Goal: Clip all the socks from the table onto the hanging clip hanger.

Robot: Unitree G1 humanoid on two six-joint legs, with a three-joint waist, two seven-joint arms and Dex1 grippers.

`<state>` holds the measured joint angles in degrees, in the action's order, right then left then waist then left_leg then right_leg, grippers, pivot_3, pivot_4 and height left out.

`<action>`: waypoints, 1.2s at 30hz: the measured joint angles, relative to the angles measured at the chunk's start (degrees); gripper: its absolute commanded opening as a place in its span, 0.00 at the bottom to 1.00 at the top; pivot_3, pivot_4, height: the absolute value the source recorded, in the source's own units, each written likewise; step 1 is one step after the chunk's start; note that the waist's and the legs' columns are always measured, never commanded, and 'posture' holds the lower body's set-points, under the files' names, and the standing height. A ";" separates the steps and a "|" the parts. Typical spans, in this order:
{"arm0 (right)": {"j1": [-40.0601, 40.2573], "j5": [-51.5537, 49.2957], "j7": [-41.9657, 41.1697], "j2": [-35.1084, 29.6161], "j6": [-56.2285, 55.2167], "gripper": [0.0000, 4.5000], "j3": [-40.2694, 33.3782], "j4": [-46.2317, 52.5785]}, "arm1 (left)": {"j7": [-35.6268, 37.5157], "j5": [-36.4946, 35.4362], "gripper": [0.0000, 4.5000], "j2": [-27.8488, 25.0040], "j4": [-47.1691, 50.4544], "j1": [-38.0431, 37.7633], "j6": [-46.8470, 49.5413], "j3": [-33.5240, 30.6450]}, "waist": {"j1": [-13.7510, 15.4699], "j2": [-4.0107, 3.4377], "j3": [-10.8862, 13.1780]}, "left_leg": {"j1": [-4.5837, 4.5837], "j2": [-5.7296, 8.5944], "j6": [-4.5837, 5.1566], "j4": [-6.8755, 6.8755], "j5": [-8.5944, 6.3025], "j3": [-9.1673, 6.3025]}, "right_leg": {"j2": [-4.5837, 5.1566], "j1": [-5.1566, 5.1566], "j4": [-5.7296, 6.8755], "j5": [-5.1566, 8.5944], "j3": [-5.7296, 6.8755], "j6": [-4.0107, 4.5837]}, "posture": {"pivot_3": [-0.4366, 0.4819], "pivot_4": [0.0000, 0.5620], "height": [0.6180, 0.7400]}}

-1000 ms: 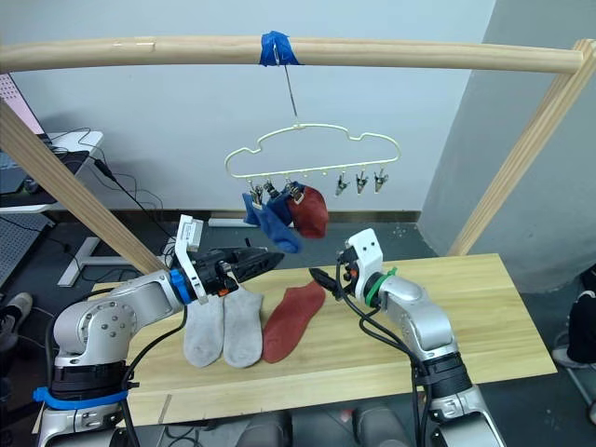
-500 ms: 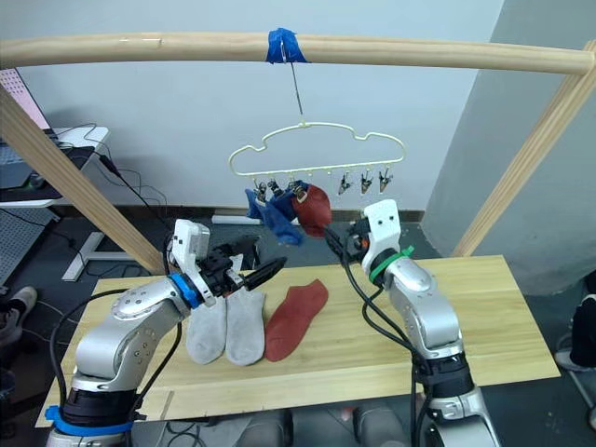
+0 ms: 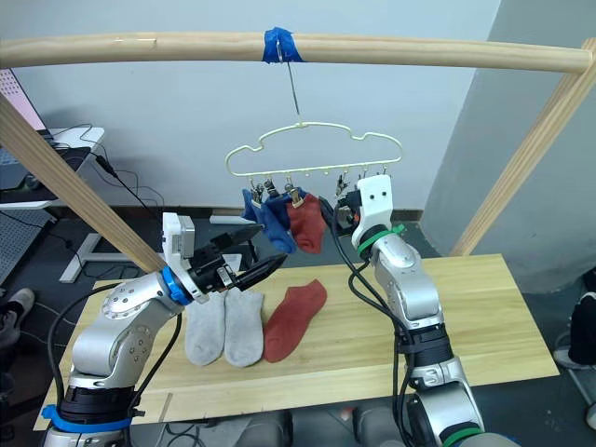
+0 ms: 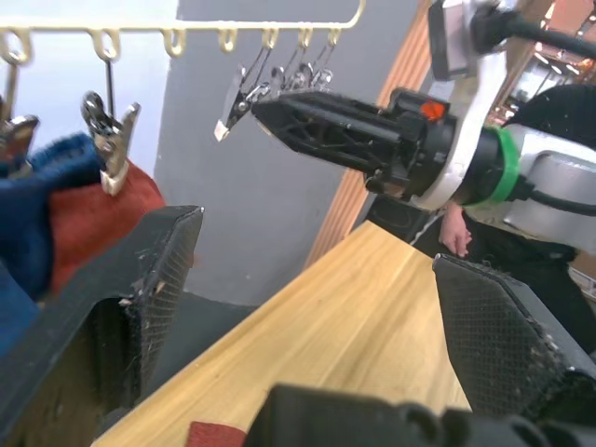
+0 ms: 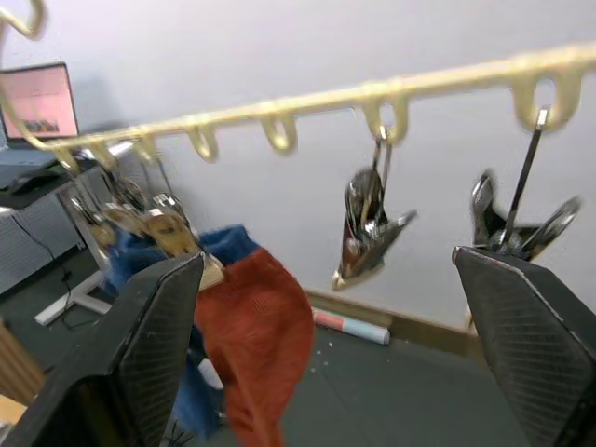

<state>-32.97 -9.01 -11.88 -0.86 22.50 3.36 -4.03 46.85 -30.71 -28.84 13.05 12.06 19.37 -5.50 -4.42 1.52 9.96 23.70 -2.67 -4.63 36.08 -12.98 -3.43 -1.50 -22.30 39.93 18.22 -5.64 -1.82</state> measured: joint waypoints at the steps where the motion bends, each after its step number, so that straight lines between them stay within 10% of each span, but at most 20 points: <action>1: -0.06 -0.02 -0.06 0.05 -0.14 0.99 0.00 -0.27 | -0.02 0.00 1.00 0.04 0.06 -0.04 0.00 0.00 | 0.02 0.00 0.00 | 0.00 0.00 0.00 0.00 0.00 0.00 | 0.00 0.00 0.01 0.00 0.00 0.00 | 0.49 0.25 1.00; 36: -6.88 -1.29 -2.67 4.66 -4.70 0.99 -0.73 -8.45 | -1.85 0.16 1.00 0.98 2.38 -0.79 0.01 0.10 | 1.26 -0.01 0.01 | -0.02 -0.01 0.01 0.01 0.01 -0.04 | -0.01 0.00 0.06 -0.01 0.05 0.01 | 0.52 0.24 1.00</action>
<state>-39.85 -10.30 -14.55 3.80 17.80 2.63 -12.47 45.00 -30.55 -27.86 15.43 11.26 19.39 -5.40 -3.16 1.51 9.97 23.68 -2.69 -4.63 36.09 -12.97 -3.47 -1.51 -22.30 39.99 18.21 -5.59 -1.81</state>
